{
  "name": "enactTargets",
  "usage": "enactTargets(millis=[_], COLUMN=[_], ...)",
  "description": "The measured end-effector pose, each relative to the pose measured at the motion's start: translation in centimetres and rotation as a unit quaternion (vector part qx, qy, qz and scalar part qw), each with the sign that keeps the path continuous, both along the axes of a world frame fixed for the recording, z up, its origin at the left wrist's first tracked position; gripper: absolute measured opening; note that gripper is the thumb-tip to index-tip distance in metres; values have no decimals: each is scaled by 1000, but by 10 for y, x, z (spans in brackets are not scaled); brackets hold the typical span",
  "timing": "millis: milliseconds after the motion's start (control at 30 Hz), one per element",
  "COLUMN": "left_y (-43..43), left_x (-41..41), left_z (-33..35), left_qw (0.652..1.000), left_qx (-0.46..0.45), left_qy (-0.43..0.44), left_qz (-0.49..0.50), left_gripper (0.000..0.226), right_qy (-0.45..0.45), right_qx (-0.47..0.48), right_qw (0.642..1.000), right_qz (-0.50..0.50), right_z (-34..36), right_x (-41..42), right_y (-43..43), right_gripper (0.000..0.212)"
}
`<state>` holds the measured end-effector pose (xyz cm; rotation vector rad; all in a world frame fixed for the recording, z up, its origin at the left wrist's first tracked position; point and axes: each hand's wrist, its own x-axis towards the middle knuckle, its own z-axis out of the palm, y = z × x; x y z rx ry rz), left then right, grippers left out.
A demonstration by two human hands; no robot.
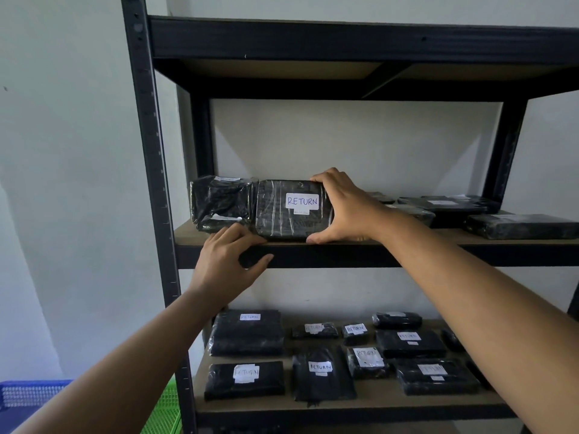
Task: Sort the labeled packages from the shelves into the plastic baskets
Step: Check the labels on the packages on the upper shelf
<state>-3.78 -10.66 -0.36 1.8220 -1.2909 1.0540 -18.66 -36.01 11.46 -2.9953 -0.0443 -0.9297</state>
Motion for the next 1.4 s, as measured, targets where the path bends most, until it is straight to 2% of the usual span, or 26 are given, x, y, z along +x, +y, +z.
enactTargets(millis=[433,533,633,800,1000,1267,1400], left_y=[0,2,14,49,110,188,221], left_x=[-2,-7,-17,-29,-36,-61,-75], left_z=[1,-6,-20,-65,-145,-237,-269], left_qw=[1000,999,996,987,970,905,875], left_qx=[8,2,-43,-75,4,91,122], left_qy=[7,-24,-23,64,172,318,355], left_qz=[1,35,81,126,174,269,306], left_gripper=[35,36,36,38,30,39,34], right_qy=[1,-20,-66,-102,-82,20,63], right_qx=[-7,19,67,100,143,210,211], right_qw=[1000,1000,994,981,967,953,950], right_qz=[-9,-1,48,130,192,219,222], right_z=[-2,-5,-16,-52,-120,-222,-269], right_x=[-6,-9,-14,-21,-21,-10,-2], right_y=[7,15,33,69,105,142,168], right_gripper=[128,124,122,119,121,125,128])
